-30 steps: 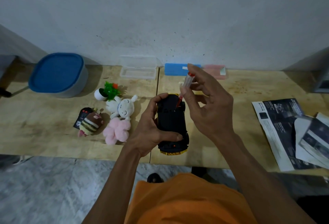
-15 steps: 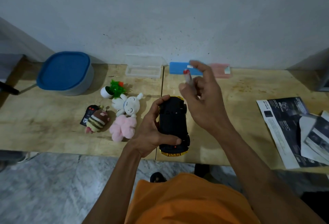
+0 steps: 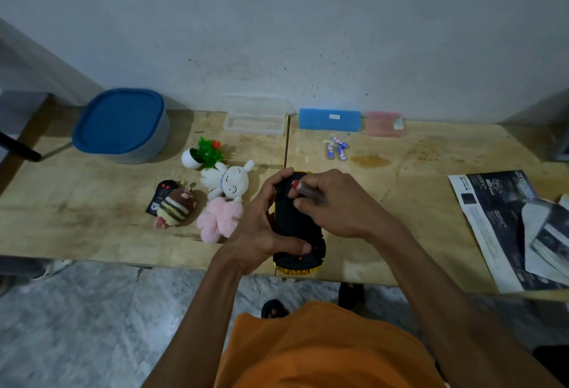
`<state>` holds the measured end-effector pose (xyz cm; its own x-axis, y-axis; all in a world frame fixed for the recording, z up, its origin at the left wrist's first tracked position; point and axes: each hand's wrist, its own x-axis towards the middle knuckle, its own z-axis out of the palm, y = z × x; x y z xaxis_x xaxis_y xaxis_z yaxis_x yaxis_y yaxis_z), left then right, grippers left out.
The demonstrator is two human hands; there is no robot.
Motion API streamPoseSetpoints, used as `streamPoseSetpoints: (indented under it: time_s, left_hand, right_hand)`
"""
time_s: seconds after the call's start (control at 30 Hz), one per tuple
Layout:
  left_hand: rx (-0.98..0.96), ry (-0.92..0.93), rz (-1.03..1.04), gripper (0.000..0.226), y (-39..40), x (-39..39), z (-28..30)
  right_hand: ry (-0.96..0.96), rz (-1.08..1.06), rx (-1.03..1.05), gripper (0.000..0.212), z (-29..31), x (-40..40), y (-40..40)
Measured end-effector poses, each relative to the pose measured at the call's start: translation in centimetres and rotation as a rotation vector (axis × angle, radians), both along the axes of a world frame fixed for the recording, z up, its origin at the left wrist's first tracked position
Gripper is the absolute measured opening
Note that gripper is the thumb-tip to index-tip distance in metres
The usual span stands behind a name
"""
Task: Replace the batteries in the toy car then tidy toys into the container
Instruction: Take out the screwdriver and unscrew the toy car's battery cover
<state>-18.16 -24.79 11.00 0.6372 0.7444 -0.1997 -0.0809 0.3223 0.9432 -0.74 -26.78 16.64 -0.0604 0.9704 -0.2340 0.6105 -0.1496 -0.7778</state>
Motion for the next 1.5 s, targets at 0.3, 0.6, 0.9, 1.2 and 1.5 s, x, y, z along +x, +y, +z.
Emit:
streamPoseSetpoints:
  time_s: [0.3, 0.6, 0.9, 1.2, 1.5]
  left_hand:
    - [-0.025, 0.015, 0.014, 0.114, -0.2, -2.0, -0.9]
    - [-0.042, 0.066, 0.013, 0.115, 0.0, -5.1, -2.4]
    - [-0.051, 0.118, -0.004, 0.117, 1.8, -3.9, -3.5]
    - [-0.167, 0.147, 0.140, 0.118, 6.0, -1.7, -4.7]
    - [-0.164, 0.247, 0.148, 0.111, 8.0, 1.7, -5.1]
  right_hand:
    - [-0.043, 0.017, 0.072, 0.020, 0.0, -1.9, -0.8]
    - [0.243, -0.339, -0.029, 0.010, -3.6, -4.8, -1.6]
    - [0.430, -0.422, -0.100, 0.002, -5.0, -3.7, 0.0]
    - [0.324, -0.701, -0.015, 0.008, -10.3, 4.0, 6.4]
    - [0.078, -0.485, -0.178, 0.010, -19.2, 5.7, 8.7]
